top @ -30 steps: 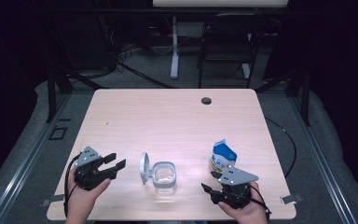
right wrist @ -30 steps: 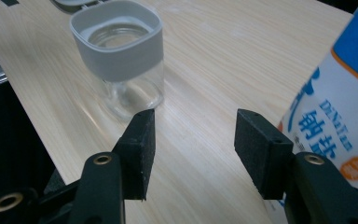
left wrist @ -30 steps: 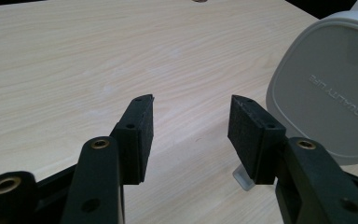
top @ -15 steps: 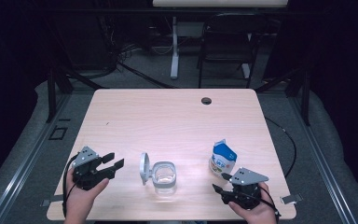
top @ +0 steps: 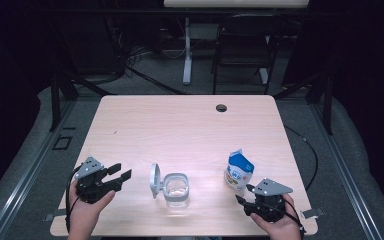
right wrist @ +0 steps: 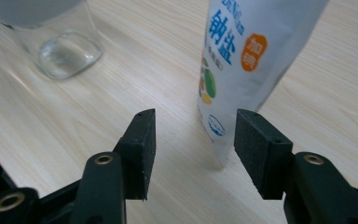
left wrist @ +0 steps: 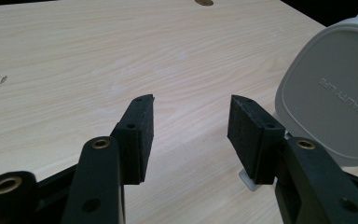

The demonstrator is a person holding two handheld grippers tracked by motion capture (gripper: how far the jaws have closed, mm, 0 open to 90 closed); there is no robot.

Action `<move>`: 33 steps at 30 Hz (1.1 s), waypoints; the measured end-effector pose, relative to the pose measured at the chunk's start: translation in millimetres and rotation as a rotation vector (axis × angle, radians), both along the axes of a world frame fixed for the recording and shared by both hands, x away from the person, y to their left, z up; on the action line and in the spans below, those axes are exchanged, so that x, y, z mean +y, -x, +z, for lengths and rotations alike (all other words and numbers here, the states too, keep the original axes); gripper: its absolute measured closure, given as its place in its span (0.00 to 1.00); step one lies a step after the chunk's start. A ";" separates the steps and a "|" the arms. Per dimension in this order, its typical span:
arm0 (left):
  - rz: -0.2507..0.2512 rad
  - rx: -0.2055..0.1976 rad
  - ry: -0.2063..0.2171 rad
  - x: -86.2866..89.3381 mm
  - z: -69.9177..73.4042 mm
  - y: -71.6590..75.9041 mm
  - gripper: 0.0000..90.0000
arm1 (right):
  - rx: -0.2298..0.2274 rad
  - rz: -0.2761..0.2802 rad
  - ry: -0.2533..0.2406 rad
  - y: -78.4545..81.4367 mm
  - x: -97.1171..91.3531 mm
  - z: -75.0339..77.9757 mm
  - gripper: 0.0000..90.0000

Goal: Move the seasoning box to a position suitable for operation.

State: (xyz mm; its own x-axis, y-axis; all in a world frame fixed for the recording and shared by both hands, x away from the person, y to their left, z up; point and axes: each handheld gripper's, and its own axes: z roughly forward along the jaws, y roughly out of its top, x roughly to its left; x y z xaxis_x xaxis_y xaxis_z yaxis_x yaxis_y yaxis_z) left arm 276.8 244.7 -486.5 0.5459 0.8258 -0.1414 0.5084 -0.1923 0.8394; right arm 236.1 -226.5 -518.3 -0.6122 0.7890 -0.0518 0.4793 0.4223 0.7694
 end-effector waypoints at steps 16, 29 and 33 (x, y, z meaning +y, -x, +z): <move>0.015 0.000 -0.003 7.2 -1.2 4.8 0.56 | -0.011 -0.098 -0.014 -11.8 -6.8 -14.0 0.47; 0.061 0.001 -0.005 23.8 -2.2 15.2 0.56 | -0.027 -0.129 -0.010 -26.3 5.7 -26.8 0.42; 0.073 0.004 0.000 28.8 -2.9 17.7 0.56 | -0.037 -0.141 0.004 -29.6 11.4 -31.1 0.41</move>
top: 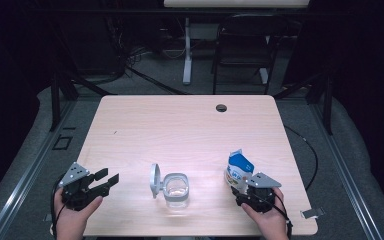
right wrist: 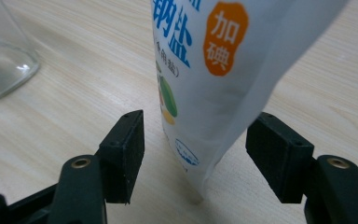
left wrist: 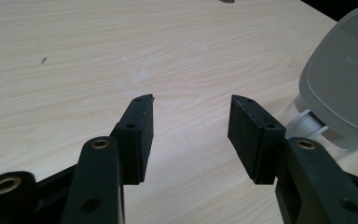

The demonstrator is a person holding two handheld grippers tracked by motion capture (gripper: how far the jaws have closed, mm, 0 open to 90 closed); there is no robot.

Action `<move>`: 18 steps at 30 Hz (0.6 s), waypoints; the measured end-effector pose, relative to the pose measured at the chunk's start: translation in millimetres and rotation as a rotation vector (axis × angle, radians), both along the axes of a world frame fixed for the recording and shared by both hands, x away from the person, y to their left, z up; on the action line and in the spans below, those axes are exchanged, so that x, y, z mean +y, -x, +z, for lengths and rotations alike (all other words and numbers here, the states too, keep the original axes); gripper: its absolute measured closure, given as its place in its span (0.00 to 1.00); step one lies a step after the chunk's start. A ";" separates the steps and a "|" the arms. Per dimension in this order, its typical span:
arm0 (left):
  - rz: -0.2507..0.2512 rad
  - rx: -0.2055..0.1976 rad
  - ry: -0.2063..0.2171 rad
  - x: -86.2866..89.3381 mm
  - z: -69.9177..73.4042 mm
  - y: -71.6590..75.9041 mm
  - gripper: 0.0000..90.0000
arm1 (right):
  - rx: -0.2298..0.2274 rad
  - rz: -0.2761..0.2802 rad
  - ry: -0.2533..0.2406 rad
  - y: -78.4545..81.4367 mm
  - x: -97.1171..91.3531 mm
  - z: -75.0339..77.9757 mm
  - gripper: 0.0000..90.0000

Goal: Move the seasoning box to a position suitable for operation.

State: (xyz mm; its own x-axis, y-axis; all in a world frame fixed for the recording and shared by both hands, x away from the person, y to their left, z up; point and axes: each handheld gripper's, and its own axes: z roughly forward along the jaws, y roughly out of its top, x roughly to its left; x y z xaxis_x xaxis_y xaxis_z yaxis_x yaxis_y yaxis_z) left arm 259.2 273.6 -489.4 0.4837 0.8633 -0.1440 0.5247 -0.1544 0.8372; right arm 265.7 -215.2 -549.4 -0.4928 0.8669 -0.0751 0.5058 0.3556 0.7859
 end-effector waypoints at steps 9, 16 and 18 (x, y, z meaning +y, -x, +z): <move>0.021 0.006 0.001 8.5 -1.4 4.0 0.56 | -0.040 -0.036 -0.003 -6.6 5.7 -6.7 0.41; 0.026 0.009 0.000 10.6 -2.8 4.9 0.56 | -0.066 -0.052 -0.013 -8.0 6.1 -8.4 0.41; 0.027 0.011 0.000 10.8 -2.6 5.2 0.56 | -0.068 -0.051 -0.022 -8.0 6.3 -8.9 0.41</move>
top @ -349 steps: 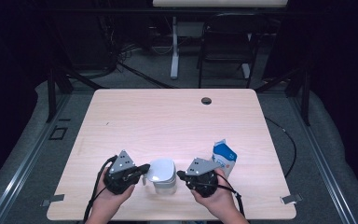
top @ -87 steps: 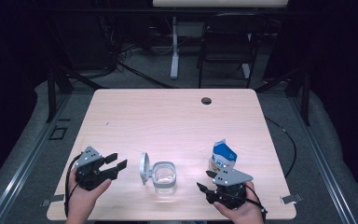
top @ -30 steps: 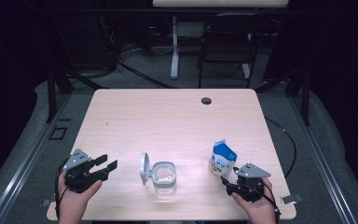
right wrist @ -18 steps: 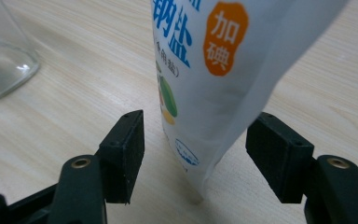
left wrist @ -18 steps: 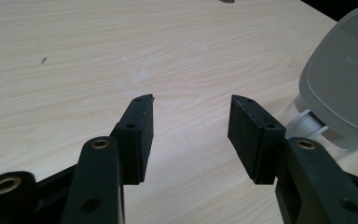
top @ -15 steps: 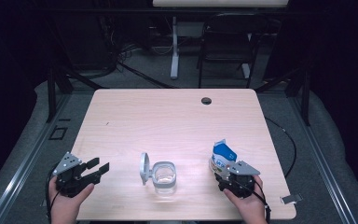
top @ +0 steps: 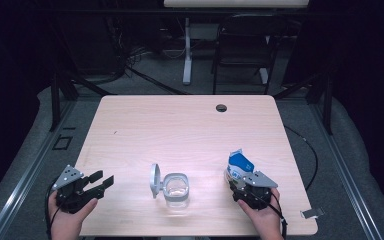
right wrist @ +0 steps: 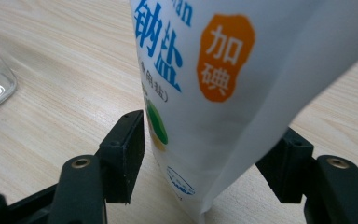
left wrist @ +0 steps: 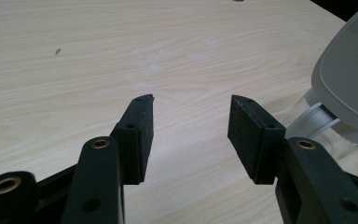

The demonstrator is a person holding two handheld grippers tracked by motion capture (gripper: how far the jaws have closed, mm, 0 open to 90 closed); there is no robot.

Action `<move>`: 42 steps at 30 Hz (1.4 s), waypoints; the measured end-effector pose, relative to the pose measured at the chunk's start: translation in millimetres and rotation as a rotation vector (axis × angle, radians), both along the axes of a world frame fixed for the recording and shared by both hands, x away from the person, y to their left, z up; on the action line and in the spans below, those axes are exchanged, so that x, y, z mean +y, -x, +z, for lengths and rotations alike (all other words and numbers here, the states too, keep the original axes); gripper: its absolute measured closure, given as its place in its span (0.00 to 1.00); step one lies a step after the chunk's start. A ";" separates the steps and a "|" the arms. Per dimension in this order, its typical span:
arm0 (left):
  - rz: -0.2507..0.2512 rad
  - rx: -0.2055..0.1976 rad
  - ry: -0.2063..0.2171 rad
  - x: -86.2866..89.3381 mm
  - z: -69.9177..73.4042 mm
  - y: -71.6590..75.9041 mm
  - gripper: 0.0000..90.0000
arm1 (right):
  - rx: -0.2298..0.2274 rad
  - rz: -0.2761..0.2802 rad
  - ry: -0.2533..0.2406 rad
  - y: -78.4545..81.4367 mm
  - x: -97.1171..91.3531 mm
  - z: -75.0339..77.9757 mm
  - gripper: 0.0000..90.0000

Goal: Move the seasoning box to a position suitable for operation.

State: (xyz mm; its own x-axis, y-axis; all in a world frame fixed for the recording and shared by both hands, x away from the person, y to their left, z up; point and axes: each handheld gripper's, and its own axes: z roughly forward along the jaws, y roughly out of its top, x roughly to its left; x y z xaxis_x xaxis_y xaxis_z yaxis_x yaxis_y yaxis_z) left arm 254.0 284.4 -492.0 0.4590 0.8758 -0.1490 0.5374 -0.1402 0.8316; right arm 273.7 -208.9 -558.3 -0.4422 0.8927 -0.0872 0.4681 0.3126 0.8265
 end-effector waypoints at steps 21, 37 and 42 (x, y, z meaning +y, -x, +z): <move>0.008 0.008 0.006 2.7 -3.4 -1.3 0.56 | -0.039 -0.030 -0.018 0.1 6.0 -9.9 0.39; 0.014 0.024 0.011 6.3 -6.8 -2.3 0.56 | -0.049 -0.055 0.005 -5.7 13.5 -17.2 0.38; 0.016 0.025 0.015 7.3 -7.9 -2.8 0.56 | -0.042 -0.057 0.022 -7.1 15.1 -18.4 0.38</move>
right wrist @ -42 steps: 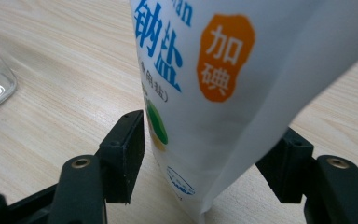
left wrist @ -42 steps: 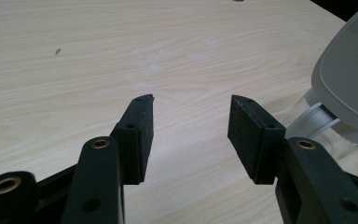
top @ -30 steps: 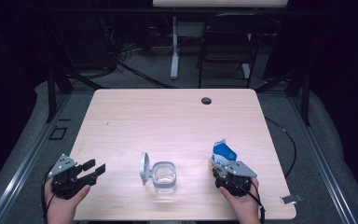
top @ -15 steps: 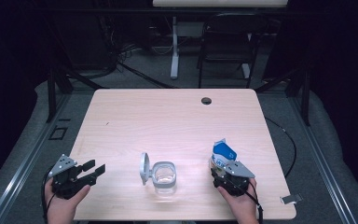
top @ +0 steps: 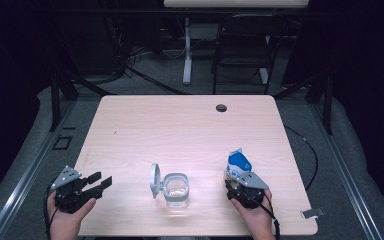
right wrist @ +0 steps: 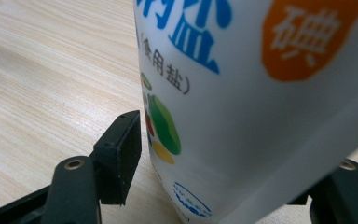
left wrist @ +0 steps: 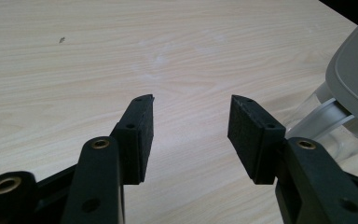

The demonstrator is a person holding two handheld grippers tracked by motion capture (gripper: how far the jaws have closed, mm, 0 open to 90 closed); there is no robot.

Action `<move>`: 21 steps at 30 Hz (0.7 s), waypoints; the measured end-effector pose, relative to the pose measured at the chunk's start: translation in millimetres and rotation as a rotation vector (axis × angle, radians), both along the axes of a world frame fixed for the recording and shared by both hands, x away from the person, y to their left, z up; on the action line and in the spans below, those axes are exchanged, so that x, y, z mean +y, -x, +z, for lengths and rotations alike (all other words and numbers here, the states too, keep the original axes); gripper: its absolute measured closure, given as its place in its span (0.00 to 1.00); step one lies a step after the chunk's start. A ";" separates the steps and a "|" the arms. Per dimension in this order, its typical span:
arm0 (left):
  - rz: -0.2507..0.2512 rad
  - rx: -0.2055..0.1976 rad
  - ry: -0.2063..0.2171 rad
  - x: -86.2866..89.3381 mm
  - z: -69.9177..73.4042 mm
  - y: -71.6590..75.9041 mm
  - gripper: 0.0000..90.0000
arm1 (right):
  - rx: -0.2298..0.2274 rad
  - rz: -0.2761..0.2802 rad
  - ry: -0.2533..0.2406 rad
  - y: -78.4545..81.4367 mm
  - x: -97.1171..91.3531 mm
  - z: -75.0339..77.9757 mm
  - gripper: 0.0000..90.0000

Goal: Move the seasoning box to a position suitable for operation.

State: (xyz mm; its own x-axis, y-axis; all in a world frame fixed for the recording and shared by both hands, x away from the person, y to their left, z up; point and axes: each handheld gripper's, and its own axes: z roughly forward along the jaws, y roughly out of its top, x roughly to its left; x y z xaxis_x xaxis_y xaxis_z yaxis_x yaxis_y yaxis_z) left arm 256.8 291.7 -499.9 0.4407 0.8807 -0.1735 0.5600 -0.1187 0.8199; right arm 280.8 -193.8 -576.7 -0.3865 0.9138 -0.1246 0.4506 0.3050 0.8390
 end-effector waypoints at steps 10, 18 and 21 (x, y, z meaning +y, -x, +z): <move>0.000 0.003 0.016 2.1 -0.1 0.1 0.56 | -0.003 -0.020 0.002 -2.3 1.8 -1.4 0.41; 0.002 0.008 0.029 3.7 -0.5 0.4 0.57 | 0.009 -0.021 0.004 -3.9 2.0 -4.1 0.43; 0.002 0.004 0.029 3.2 0.3 0.6 0.57 | 0.010 -0.018 0.001 -4.1 2.1 -4.1 0.43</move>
State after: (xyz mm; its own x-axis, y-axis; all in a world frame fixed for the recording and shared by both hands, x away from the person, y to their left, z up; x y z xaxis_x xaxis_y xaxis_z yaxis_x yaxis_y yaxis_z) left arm 256.2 294.9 -499.7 0.4377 0.8764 -0.2008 0.5640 -0.0936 0.8205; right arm 285.0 -191.7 -580.8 -0.3713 0.9204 -0.1221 0.4644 0.2980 0.8340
